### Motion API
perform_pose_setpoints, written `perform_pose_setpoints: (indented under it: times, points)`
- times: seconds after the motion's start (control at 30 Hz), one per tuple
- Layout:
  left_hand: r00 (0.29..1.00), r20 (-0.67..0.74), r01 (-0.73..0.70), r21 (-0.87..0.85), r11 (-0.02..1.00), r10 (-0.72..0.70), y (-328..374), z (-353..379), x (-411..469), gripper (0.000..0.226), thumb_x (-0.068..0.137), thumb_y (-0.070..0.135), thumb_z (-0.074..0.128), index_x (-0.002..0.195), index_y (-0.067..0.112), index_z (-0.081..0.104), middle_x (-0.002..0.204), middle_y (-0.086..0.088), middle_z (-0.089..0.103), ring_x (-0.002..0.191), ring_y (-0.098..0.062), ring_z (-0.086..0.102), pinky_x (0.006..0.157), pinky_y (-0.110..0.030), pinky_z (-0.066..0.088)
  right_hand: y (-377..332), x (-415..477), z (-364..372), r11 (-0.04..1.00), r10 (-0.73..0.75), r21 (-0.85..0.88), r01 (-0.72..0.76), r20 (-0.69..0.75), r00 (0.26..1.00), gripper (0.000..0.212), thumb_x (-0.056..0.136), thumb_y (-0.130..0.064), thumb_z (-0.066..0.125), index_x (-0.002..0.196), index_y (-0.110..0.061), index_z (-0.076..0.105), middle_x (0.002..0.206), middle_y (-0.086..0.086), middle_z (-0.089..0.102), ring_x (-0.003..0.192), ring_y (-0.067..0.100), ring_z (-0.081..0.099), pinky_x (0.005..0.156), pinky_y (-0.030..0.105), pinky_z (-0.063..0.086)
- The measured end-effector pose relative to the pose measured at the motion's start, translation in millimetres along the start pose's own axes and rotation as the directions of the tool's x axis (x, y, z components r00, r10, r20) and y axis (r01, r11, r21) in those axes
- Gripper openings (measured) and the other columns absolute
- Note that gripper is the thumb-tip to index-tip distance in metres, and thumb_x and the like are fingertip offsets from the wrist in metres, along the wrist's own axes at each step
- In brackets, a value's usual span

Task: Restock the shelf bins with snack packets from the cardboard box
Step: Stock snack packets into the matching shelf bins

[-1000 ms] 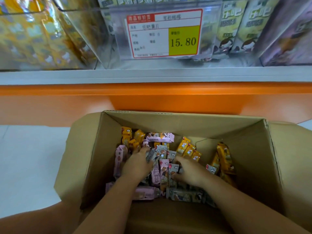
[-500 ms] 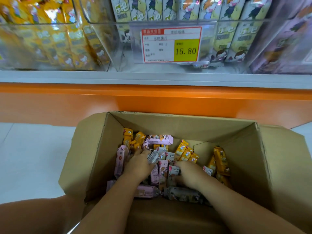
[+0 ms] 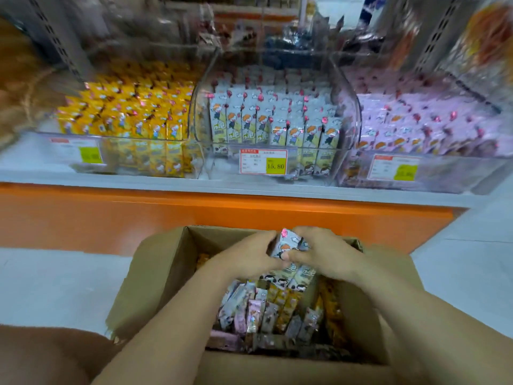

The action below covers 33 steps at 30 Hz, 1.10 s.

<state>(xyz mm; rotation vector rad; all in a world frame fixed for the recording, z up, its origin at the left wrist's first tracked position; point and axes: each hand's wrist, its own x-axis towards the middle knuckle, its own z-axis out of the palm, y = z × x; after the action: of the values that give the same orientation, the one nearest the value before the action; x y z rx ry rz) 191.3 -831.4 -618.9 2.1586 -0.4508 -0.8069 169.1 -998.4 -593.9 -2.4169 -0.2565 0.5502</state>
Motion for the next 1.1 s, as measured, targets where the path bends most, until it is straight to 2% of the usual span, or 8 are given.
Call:
perform_pose_setpoints:
  times: [0.13,0.27,0.4,0.53,0.7,0.8,0.93,1.1]
  points:
    - [0.989,-0.084,-0.121,-0.006,0.993,0.120,40.0,-35.9,-29.1,0.049,0.071,0.040,0.069,0.116,0.022,0.056,0.111,0.000,0.065,0.104,-0.020,0.062,0.094,-0.048,0.049,-35.5,-19.8,-37.0,0.993,-0.118,-0.046,0.112,-0.152,0.981,0.032,0.088,-0.034,0.065,0.114,-0.016,0.061,0.111,0.001,0.065,0.102,0.019,0.058,0.089,0.035,0.045]
    - [0.948,-0.227,-0.203,0.109,0.973,0.223,74.7,-78.1,-57.0,0.038,0.085,0.032,0.069,0.116,0.030,0.048,0.100,0.013,0.059,0.094,-0.006,0.057,0.085,-0.023,0.046,-82.6,-30.3,-73.9,0.970,-0.236,-0.129,0.207,-0.280,0.931,0.050,0.087,-0.041,0.062,0.130,-0.018,0.052,0.125,-0.006,0.058,0.116,0.013,0.051,0.090,0.026,0.040]
    - [0.835,-0.423,-0.290,0.203,0.935,0.351,91.9,-120.1,-83.9,0.047,0.088,0.030,0.066,0.130,0.034,0.046,0.109,0.020,0.055,0.104,-0.001,0.053,0.081,-0.013,0.042,-128.7,-30.5,-110.8,0.929,-0.360,-0.232,0.288,-0.388,0.849,0.022,0.089,-0.041,0.059,0.102,-0.024,0.054,0.092,0.000,0.059,0.081,0.014,0.053,0.068,0.026,0.039]
    - [0.731,-0.597,-0.214,0.260,0.942,0.331,73.4,-149.4,-91.3,0.045,0.091,0.024,0.063,0.133,0.026,0.049,0.127,0.011,0.053,0.117,-0.006,0.048,0.093,-0.022,0.040,-155.7,-10.3,-131.7,0.914,-0.404,-0.238,0.328,-0.467,0.787,0.022,0.089,-0.038,0.060,0.109,-0.029,0.054,0.100,-0.006,0.063,0.091,0.013,0.058,0.074,0.024,0.044]
    - [0.692,-0.650,-0.056,0.384,0.921,0.313,55.9,-166.4,-77.4,0.039,0.093,0.026,0.057,0.131,0.029,0.050,0.136,0.005,0.044,0.127,-0.015,0.041,0.104,-0.032,0.034,-159.6,51.0,-134.3,0.928,-0.335,-0.309,0.208,-0.446,0.830,0.041,0.089,-0.041,0.060,0.122,-0.018,0.053,0.112,0.002,0.062,0.101,0.021,0.057,0.079,0.032,0.046]
    - [0.709,-0.628,-0.024,0.431,0.902,0.320,54.1,-170.7,-70.6,0.039,0.093,0.031,0.056,0.132,0.031,0.049,0.138,0.007,0.042,0.128,-0.015,0.037,0.106,-0.042,0.035,-158.4,88.9,-132.4,0.905,-0.230,-0.418,0.084,-0.313,0.922,0.053,0.090,-0.043,0.057,0.132,-0.013,0.046,0.130,0.009,0.055,0.118,0.028,0.051,0.089,0.033,0.042]
    - [0.716,-0.617,0.010,0.476,0.879,0.326,42.3,-172.8,-68.1,0.041,0.094,0.032,0.055,0.134,0.031,0.048,0.139,0.010,0.038,0.128,-0.013,0.036,0.105,-0.037,0.037,-157.9,121.5,-123.6,0.822,-0.022,-0.566,-0.070,-0.154,0.988,0.064,0.093,-0.046,0.053,0.144,-0.012,0.033,0.146,0.013,0.038,0.132,0.032,0.037,0.103,0.038,0.035]
    - [0.725,-0.596,-0.037,0.467,0.883,0.346,37.7,-173.0,-70.4,0.039,0.095,0.031,0.053,0.134,0.031,0.047,0.139,0.011,0.036,0.127,-0.013,0.035,0.106,-0.036,0.036,-157.2,132.3,-108.0,0.710,0.026,-0.669,-0.222,-0.289,0.957,0.058,0.091,-0.054,0.050,0.139,-0.024,0.038,0.140,0.014,0.034,0.132,0.035,0.028,0.097,0.047,0.040]
